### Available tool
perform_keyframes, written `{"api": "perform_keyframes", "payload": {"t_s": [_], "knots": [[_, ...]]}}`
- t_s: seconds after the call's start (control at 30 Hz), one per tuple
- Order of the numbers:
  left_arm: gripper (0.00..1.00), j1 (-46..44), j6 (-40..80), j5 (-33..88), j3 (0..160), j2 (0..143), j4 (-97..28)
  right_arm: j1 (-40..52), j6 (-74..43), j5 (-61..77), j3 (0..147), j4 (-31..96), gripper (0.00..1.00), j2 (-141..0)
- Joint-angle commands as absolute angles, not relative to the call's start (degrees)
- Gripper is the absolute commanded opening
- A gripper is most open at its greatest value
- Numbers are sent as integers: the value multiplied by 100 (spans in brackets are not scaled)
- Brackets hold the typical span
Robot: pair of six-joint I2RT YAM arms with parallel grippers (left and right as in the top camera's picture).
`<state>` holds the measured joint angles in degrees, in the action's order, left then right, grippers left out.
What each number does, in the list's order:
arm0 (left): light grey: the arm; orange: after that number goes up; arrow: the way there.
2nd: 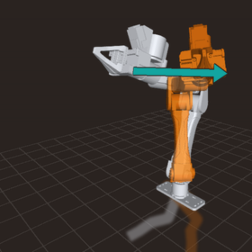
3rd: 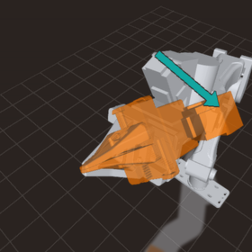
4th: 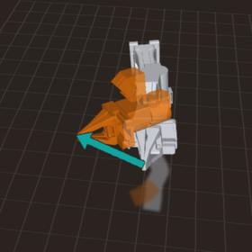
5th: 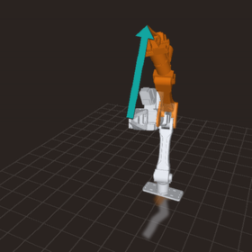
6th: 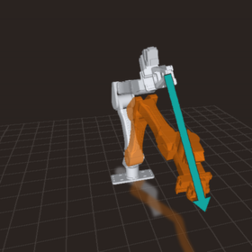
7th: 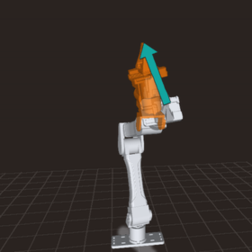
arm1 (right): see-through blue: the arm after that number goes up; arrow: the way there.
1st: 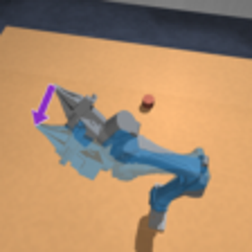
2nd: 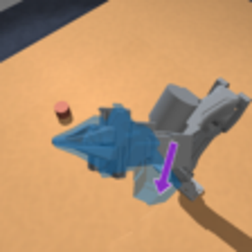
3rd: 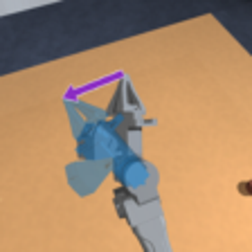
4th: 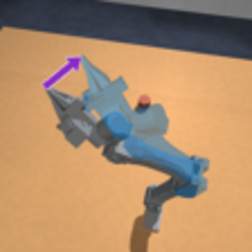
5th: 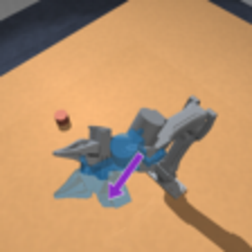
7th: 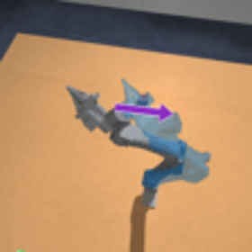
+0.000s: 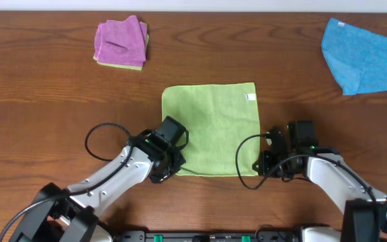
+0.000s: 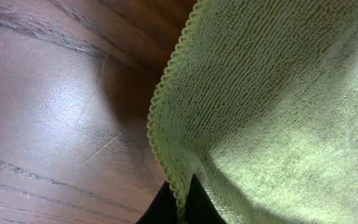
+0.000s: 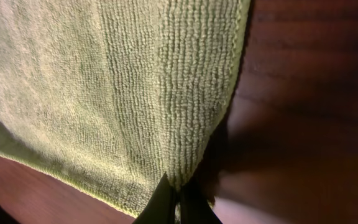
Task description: Fold the cloth
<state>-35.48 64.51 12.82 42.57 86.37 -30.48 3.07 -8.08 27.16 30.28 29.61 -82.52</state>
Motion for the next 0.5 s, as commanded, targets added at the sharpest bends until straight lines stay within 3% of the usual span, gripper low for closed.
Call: {"api": "perform_keyframes", "payload": {"t_s": [0.0,0.47], "knots": [[6,-3564,6429,1168,4250,8646,-3013,309,-805,2425,3109,3116,2,-8368],[6,-3503,6316,1308,4484,8643,-2805,762,-873,2379,3970,3662,2,-8368]]}}
